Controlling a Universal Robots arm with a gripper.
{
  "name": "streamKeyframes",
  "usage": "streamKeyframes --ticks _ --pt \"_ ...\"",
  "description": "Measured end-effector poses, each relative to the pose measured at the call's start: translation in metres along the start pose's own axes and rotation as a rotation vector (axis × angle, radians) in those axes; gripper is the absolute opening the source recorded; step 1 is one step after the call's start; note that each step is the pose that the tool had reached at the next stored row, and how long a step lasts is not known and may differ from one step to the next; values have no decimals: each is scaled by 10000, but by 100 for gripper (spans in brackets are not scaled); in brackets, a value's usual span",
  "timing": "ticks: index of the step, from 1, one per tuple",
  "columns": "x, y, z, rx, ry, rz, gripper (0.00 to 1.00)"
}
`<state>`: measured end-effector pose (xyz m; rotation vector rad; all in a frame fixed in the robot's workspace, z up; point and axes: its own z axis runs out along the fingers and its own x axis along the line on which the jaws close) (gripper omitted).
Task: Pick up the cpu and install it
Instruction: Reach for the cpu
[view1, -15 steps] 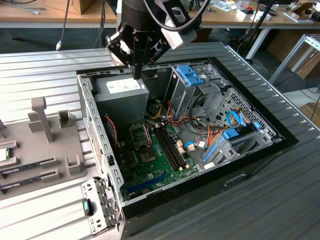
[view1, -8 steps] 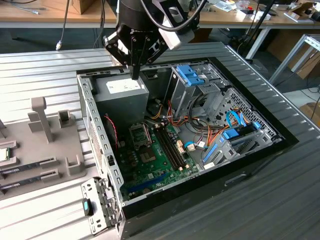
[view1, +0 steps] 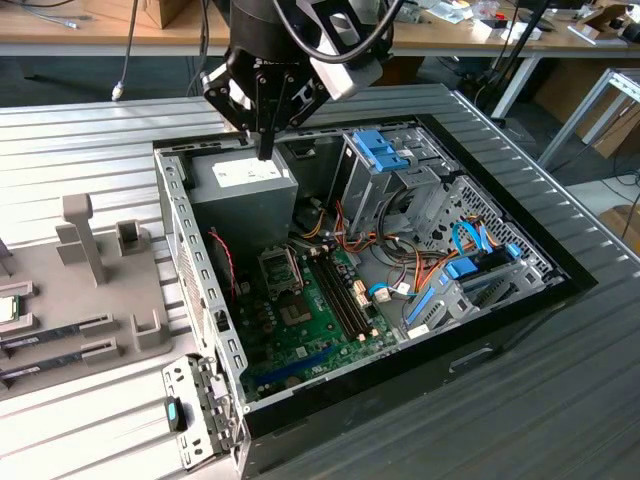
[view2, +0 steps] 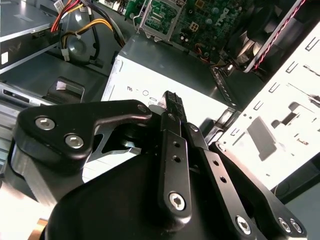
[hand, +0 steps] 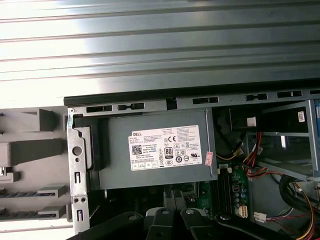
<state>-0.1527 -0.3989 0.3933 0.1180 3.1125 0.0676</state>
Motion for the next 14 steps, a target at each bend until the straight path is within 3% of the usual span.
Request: streamKeyframes --ticks 14 --pt "91 -7 -2 -1 0 -1 11"
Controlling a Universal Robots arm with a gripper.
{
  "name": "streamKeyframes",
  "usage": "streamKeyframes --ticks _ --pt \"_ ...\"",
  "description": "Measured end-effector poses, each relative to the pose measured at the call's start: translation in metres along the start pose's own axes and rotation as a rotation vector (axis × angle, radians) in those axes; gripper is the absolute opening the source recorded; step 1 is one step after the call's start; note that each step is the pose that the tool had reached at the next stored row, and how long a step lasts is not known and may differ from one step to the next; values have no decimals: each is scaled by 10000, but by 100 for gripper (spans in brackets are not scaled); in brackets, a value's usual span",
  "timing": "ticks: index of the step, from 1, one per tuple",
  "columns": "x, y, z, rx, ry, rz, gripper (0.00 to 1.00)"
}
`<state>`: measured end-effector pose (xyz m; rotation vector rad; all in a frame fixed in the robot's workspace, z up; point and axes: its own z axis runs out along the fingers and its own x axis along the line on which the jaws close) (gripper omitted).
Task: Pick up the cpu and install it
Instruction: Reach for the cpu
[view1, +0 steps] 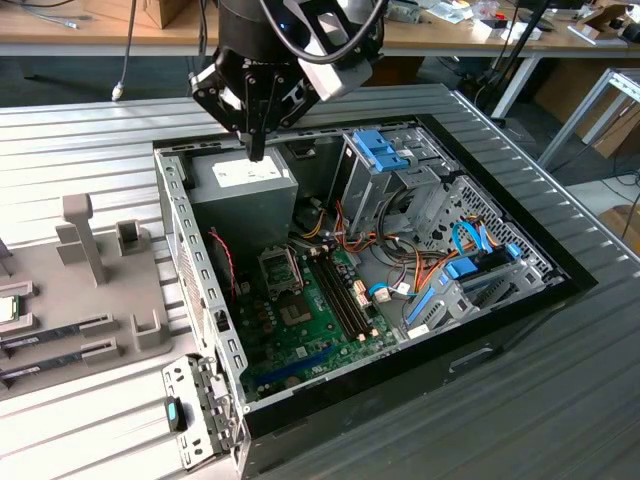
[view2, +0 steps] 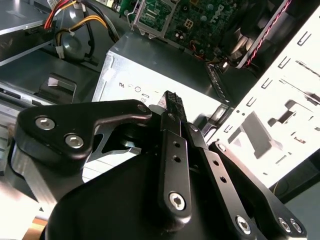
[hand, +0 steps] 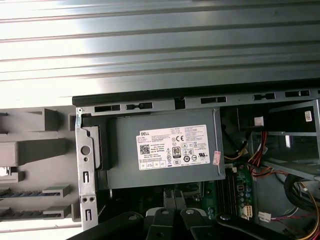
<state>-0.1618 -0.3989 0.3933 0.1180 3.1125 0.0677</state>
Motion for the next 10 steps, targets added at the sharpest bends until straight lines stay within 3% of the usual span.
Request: streamKeyframes --ticks 10 --pt "69 -5 -2 0 0 1 11"
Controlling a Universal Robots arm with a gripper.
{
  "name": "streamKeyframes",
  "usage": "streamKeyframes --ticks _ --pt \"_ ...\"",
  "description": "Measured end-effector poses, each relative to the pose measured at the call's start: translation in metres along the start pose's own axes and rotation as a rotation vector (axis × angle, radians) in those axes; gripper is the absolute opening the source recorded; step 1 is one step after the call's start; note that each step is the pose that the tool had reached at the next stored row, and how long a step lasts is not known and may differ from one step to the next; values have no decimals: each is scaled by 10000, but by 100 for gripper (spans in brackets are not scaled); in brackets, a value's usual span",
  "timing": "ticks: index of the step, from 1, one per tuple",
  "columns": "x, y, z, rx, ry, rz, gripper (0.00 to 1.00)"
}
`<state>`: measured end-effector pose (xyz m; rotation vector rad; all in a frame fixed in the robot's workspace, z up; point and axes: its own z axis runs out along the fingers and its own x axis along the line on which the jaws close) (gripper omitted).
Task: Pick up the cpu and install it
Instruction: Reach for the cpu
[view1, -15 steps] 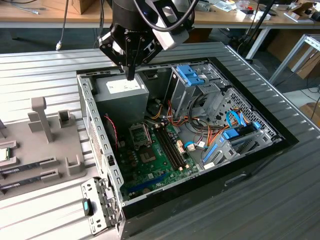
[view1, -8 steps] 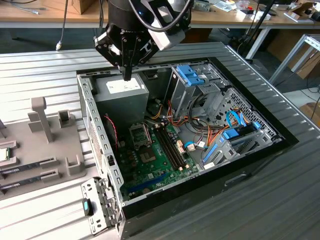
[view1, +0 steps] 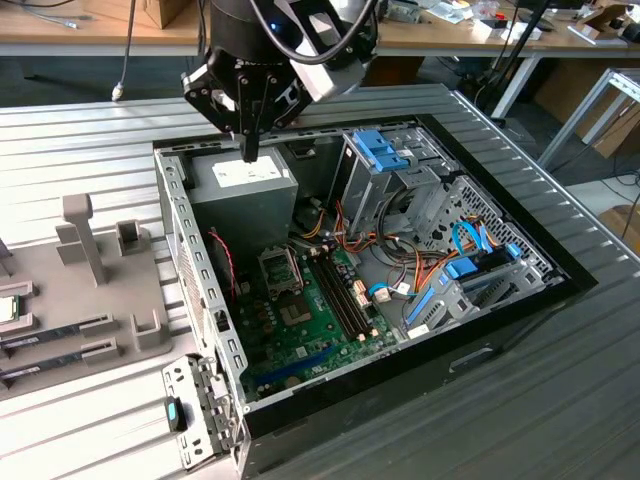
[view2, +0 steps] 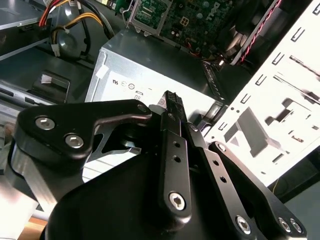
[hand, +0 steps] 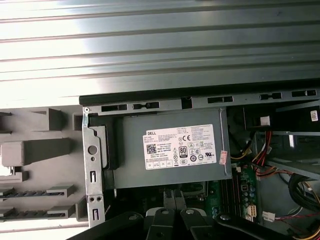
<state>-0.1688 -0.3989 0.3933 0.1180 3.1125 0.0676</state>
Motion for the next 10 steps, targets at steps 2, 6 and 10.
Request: streamKeyframes --ticks 2,6,10 --pt "15 -1 -1 0 0 0 11" --pt "47 -4 -1 0 0 -1 11" --pt "77 -6 -2 1 0 -1 11"
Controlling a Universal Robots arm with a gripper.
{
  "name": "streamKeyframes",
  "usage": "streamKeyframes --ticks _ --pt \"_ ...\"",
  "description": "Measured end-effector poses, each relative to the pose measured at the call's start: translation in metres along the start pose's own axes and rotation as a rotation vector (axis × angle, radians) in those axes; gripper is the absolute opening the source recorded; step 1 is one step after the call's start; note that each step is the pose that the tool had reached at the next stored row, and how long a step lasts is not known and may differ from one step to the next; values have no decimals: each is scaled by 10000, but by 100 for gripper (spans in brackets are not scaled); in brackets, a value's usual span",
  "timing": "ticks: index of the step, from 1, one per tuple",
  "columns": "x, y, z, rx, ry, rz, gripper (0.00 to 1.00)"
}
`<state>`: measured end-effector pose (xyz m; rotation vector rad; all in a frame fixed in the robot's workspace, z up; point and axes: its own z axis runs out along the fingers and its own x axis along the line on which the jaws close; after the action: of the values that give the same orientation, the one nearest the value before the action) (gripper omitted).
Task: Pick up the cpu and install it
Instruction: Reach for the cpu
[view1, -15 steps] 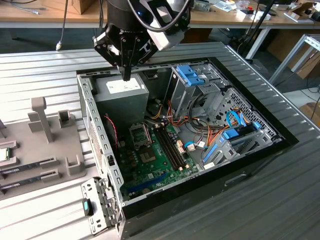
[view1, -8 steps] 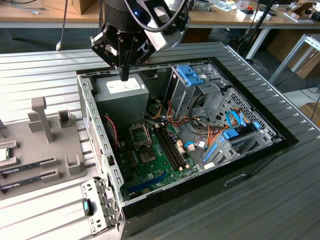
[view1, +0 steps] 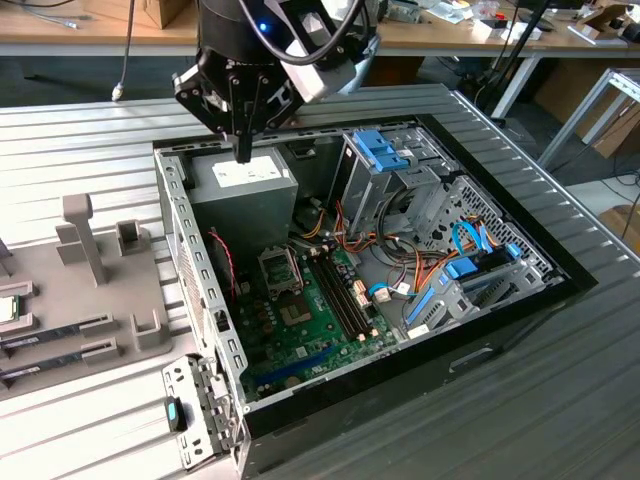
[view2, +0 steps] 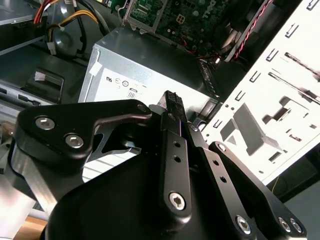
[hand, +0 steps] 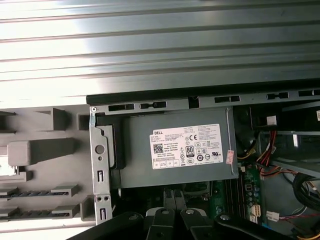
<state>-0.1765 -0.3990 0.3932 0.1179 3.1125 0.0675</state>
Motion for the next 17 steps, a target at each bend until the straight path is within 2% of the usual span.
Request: streamKeyframes --ticks 7,14,17 --pt "74 -5 0 -1 0 1 11" --pt "203 -15 -3 0 -1 1 11" --pt "235 -18 -4 -1 0 0 11"
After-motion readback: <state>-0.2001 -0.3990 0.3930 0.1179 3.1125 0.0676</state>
